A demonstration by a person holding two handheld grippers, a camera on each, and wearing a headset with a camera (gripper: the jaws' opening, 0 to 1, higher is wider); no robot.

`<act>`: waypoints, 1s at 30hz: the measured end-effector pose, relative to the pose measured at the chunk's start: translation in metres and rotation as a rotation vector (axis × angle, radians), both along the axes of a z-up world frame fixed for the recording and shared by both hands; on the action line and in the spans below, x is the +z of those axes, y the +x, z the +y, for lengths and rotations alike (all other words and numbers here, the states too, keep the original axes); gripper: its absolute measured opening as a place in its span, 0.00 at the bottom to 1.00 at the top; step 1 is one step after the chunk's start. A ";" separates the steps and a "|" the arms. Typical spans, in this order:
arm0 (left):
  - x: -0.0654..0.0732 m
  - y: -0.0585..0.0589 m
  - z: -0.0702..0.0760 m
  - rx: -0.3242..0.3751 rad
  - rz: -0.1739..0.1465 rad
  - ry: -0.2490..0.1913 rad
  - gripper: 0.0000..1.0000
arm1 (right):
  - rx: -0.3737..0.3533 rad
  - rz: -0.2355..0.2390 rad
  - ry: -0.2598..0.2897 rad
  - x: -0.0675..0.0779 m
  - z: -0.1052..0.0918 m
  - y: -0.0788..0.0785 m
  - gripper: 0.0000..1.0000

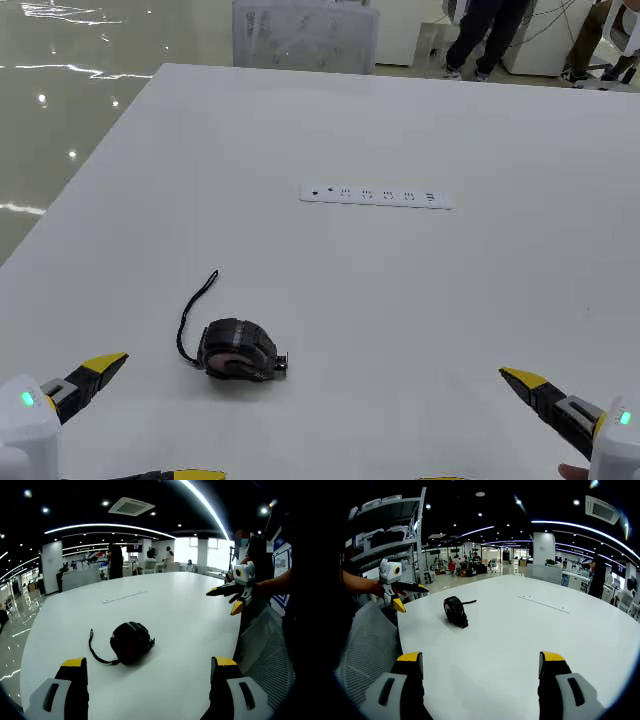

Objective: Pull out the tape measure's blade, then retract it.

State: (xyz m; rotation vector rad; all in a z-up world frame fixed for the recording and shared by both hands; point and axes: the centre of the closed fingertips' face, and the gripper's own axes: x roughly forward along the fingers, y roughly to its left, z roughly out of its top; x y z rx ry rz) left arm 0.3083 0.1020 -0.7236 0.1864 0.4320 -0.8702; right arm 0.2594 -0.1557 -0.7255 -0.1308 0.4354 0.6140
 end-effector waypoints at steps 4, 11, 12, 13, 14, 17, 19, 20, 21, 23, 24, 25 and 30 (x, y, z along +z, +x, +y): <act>0.002 0.001 0.000 0.003 -0.002 -0.001 1.00 | 0.001 -0.001 -0.005 0.001 0.000 0.000 0.98; 0.003 0.002 0.001 0.005 -0.007 0.008 1.00 | 0.005 0.000 -0.003 0.000 0.000 0.000 0.98; 0.003 0.003 0.001 0.005 -0.009 0.010 1.00 | 0.007 0.000 -0.003 0.000 0.000 -0.001 0.98; 0.003 0.003 0.001 0.005 -0.012 0.012 1.00 | 0.009 0.000 -0.003 0.000 0.000 -0.001 0.98; 0.004 0.003 0.002 0.004 -0.012 0.014 1.00 | 0.012 0.001 -0.006 0.000 0.001 -0.001 0.97; 0.004 0.003 0.002 0.001 -0.013 0.023 1.00 | 0.018 0.001 -0.009 0.001 0.001 -0.001 0.97; 0.004 0.003 0.002 0.000 -0.014 0.025 0.99 | 0.020 0.001 -0.009 0.001 0.001 -0.001 0.97; 0.004 0.004 0.002 0.000 -0.014 0.025 0.99 | 0.021 0.001 -0.009 0.001 0.001 -0.001 0.96; 0.004 0.004 0.002 0.000 -0.015 0.025 0.99 | 0.021 0.001 -0.009 0.001 0.002 -0.001 0.96; 0.004 0.004 0.002 -0.001 -0.014 0.025 0.98 | 0.023 0.000 -0.010 0.001 0.002 0.000 0.96; 0.005 0.004 0.002 -0.001 -0.014 0.026 0.98 | 0.024 -0.001 -0.011 0.001 0.002 0.000 0.95; 0.006 0.007 0.001 -0.018 -0.017 0.041 0.97 | 0.049 0.001 -0.024 0.001 0.006 0.002 0.95; 0.004 0.011 0.001 -0.039 -0.020 0.070 0.96 | 0.072 0.012 -0.036 -0.001 0.008 0.005 0.93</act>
